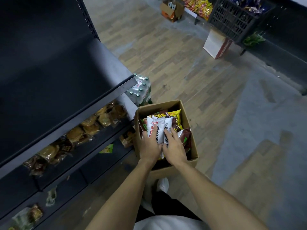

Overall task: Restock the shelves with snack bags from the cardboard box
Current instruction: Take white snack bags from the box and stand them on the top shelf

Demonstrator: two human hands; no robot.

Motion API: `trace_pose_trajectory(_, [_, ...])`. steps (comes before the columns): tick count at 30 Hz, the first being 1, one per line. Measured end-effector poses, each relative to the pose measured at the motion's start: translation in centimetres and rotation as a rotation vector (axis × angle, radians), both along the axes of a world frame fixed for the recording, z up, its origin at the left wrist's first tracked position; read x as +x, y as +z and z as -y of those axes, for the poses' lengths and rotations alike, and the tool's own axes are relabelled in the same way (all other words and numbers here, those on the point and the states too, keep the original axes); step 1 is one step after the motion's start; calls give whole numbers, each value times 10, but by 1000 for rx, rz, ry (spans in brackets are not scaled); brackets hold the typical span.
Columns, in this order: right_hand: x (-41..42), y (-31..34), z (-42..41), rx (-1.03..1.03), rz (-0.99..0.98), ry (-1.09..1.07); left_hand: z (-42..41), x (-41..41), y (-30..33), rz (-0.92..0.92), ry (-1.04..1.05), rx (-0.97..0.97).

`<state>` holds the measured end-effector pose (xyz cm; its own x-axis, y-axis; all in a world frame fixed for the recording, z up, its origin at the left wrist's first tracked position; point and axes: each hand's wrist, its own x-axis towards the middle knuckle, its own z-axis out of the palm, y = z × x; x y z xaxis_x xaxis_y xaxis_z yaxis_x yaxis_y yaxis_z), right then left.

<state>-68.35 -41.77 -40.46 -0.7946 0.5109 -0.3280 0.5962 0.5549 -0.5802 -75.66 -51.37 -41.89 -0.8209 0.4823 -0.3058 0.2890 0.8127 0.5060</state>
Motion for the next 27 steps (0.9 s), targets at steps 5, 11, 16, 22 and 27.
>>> trace_pose_trajectory(5, [-1, 1, 4, 32, 79, 28, 10, -3, -5, 90, 69, 63])
trace_pose_trajectory(11, [-9, 8, 8, 133, 130, -1, 10, -5, 9, 70, 107, 107])
trace_pose_trajectory(16, [-19, 7, 17, 237, 145, -29, 27, -13, 28, 9, 103, -29])
trace_pose_trajectory(22, [-42, 3, 30, 234, 199, -70, 64, -11, 47, -65, 113, -186])
trace_pose_trajectory(27, [-51, 7, 35, 229, 203, -89, 78, -7, 65, -131, 135, -135])
